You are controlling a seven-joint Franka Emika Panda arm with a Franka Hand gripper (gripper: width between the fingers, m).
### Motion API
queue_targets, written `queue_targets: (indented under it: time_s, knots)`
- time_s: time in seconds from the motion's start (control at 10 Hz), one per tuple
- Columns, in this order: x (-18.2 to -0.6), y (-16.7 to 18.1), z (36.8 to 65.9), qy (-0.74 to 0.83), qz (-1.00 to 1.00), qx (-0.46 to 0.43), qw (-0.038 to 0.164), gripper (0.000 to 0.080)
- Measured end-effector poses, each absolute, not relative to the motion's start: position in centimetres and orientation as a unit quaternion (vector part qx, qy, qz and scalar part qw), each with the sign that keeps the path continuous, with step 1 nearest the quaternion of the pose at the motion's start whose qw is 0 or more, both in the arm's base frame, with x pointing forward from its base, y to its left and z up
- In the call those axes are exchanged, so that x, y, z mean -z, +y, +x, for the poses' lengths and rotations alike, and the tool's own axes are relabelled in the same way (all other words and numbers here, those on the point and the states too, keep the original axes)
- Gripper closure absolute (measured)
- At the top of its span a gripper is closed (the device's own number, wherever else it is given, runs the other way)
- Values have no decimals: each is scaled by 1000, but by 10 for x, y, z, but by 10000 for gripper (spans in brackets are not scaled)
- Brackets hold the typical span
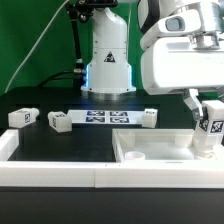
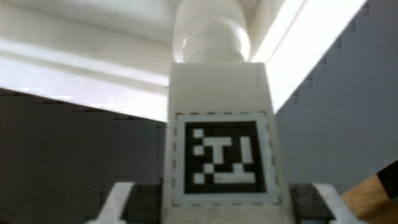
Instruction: Assemble one leg
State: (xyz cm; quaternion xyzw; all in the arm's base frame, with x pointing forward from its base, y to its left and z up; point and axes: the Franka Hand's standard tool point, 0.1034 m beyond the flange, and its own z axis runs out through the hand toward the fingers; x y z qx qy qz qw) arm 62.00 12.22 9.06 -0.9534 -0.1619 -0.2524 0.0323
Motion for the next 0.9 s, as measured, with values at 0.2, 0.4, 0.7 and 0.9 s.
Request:
queue_targets:
  time_s: [0.2, 0.4, 0.7, 0.9]
  knots:
    - [-83, 123, 618, -162, -953, 253, 33, 508]
    - [-79, 123, 619, -159, -950, 266, 34, 508]
    - [-78, 122, 616, -154, -944, 290, 34, 508]
    - [-78, 122, 616, -154, -944, 290, 34, 507]
